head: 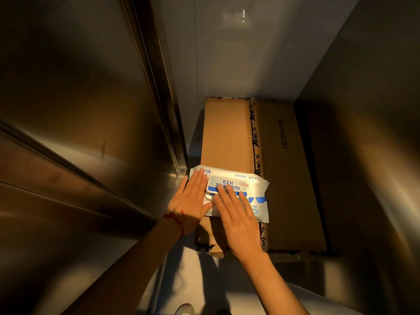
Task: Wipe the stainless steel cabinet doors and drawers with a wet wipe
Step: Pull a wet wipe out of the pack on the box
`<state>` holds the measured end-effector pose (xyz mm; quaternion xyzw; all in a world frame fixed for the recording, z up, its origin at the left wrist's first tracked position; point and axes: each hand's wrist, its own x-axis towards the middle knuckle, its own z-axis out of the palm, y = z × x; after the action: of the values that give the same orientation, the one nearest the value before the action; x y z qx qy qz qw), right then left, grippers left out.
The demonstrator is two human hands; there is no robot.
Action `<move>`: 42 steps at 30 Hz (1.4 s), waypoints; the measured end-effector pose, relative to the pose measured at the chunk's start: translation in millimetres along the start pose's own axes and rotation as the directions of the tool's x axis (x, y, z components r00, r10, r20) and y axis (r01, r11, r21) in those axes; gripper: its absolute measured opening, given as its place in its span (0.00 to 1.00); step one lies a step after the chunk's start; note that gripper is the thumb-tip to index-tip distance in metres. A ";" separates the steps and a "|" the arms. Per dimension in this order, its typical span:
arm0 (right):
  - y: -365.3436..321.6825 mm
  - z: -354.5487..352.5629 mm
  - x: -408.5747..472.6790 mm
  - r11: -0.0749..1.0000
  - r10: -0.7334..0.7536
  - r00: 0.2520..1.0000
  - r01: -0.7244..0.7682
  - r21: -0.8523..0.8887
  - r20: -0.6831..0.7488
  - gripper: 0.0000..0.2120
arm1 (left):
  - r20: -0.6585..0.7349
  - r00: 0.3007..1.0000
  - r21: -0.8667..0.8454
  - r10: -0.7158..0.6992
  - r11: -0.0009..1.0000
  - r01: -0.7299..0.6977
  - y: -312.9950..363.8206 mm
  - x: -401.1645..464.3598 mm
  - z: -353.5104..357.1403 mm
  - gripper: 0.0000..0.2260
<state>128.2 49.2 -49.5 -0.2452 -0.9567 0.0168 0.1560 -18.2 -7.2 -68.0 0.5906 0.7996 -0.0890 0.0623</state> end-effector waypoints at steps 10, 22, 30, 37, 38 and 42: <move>4.8 -5.2 15.5 0.997 0.041 0.999 -0.040 -0.059 0.030 0.36 | -0.095 0.995 0.045 0.029 0.999 -0.024 0.8 -2.4 -9.1 0.35; 18.3 0.8 49.6 0.987 0.157 0.986 -0.158 0.015 0.053 0.31 | -0.135 0.991 -0.048 0.000 0.999 -0.006 1.8 1.1 -15.5 0.38; 26.1 16.1 47.5 0.976 0.193 0.925 -0.216 0.036 0.328 0.27 | -0.143 0.990 -0.096 0.020 0.995 -0.034 0.4 -0.7 -14.9 0.35; 30.2 24.2 42.1 0.962 0.206 0.905 -0.257 0.094 0.372 0.29 | -0.152 0.988 -0.180 0.015 0.983 -0.043 -1.6 2.5 -14.3 0.36; 30.8 24.4 41.6 0.962 0.204 0.904 -0.256 0.094 0.376 0.29 | -0.155 0.988 -0.204 0.001 0.978 -0.033 -1.8 3.2 -13.6 0.37; 31.0 25.0 41.3 0.957 0.205 0.901 -0.267 0.116 0.382 0.33 | -0.140 0.990 -0.303 0.027 0.950 -0.069 -1.6 7.3 -14.6 0.38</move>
<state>100.6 97.1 -64.6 -0.3383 -0.9273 0.1604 -0.0085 -21.8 2.2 -55.1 0.5975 0.7915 0.0777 0.1017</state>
